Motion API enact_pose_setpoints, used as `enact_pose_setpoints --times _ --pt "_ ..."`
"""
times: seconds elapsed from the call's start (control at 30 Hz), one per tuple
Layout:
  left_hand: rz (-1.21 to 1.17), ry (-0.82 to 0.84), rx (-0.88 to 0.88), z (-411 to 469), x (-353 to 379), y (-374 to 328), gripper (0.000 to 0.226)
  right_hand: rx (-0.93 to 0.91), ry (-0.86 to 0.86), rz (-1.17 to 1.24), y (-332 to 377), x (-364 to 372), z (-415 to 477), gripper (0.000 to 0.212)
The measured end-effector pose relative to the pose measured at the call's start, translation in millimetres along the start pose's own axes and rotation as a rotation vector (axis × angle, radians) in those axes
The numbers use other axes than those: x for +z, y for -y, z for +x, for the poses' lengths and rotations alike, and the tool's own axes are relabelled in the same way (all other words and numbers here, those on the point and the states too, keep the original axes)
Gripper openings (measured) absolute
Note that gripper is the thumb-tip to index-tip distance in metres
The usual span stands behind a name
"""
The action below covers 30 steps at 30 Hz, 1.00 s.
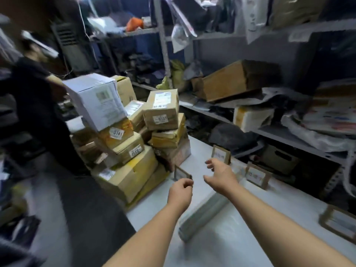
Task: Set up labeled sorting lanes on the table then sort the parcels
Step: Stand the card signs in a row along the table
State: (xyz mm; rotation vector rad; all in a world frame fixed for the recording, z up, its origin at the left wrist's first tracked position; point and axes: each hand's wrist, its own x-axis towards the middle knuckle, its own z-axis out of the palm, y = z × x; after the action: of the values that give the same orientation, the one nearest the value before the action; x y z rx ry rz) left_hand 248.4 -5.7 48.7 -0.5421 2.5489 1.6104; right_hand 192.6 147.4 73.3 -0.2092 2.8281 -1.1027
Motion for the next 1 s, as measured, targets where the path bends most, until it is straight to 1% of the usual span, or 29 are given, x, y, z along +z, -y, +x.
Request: enact_pose_setpoints --times 0.1,0.17,0.27,0.37,0.43,0.53,0.6,0.7,0.83,0.9,0.93,1.0 --pt "-0.1 -0.026 -0.06 36 -35 19 0.03 0.017 0.103 -0.146 32 46 41 0.059" --pt "-0.134 0.008 -0.068 63 -48 29 0.027 0.059 0.155 -0.205 42 73 70 0.063" --pt "-0.151 0.071 -0.113 107 -59 48 0.028 0.151 0.229 -0.284 39 107 108 0.067" --pt "-0.145 0.094 -0.157 145 -64 65 0.028 0.263 0.253 -0.392 26 131 137 0.069" --pt "-0.122 0.127 -0.165 164 -64 75 0.026 0.31 0.27 -0.421 17 146 151 0.061" --pt "-0.106 0.162 -0.182 180 -60 86 0.021 0.362 0.317 -0.447 6 163 161 0.036" --pt "-0.119 0.178 -0.203 183 -57 90 0.018 0.371 0.296 -0.435 3 169 163 0.031" --pt "-0.088 0.237 -0.197 183 -52 89 0.017 0.326 0.276 -0.437 9 164 161 0.029" --pt "-0.07 0.201 -0.18 179 -51 69 0.021 0.229 0.233 -0.386 20 135 155 0.034" --pt "-0.039 0.212 -0.179 170 -53 53 0.03 0.192 0.201 -0.3 27 110 146 0.033" --pt "-0.029 0.222 -0.178 163 -54 44 0.037 0.171 0.172 -0.256 28 97 142 0.031" --pt "-0.062 0.223 -0.186 147 -52 26 0.054 0.117 0.11 -0.211 33 68 127 0.021"
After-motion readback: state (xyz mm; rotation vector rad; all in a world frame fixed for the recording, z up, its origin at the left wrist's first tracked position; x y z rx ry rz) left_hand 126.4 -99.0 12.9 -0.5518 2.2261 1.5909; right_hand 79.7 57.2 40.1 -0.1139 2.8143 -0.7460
